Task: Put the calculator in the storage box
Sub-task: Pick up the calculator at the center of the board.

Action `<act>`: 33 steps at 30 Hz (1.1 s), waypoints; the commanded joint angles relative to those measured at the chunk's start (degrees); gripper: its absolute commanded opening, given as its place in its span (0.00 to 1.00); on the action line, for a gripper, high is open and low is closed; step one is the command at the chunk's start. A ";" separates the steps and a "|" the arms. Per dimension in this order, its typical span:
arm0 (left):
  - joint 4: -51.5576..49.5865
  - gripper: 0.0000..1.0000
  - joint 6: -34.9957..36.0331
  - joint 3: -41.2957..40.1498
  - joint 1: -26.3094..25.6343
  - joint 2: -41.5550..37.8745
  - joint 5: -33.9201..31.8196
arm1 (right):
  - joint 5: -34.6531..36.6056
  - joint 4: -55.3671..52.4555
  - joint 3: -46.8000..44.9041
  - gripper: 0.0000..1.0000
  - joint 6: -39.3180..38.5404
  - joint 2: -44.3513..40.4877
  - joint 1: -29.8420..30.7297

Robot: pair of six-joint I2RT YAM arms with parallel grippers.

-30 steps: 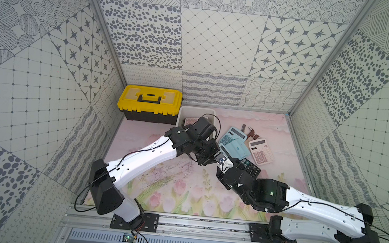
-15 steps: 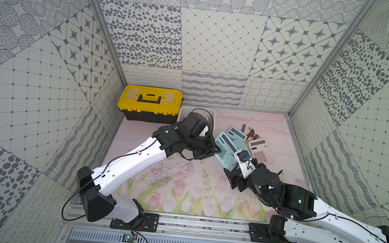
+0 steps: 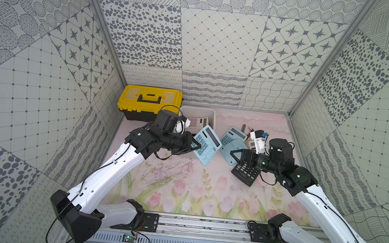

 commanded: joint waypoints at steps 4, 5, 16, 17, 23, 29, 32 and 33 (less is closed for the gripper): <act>0.29 0.00 10.19 -1.94 6.94 -0.71 22.11 | -19.93 8.40 -1.17 0.81 4.28 4.47 -7.16; 0.00 0.00 10.43 -2.09 7.57 -0.71 23.39 | -21.71 9.35 -1.34 0.80 4.78 5.12 -7.99; 7.74 0.00 2.96 -8.90 9.88 1.29 36.30 | -32.51 17.44 1.01 0.72 7.87 13.37 -10.58; 8.19 0.00 2.54 -9.24 9.92 1.42 36.70 | -32.98 17.99 1.30 0.71 8.23 14.02 -10.58; 9.32 0.00 1.48 -10.42 9.91 1.72 37.17 | -34.62 19.98 3.40 0.66 9.07 18.33 -10.00; 10.42 0.00 0.34 -11.15 9.88 1.90 37.69 | -34.55 20.10 5.86 0.61 8.66 21.55 -7.72; 10.86 0.00 -0.14 -11.06 9.84 2.29 38.03 | -34.37 19.75 7.07 0.60 8.31 22.87 -6.57; 10.99 0.00 -0.23 -10.97 9.85 2.45 38.07 | -34.28 19.39 7.46 0.59 7.95 23.30 -6.24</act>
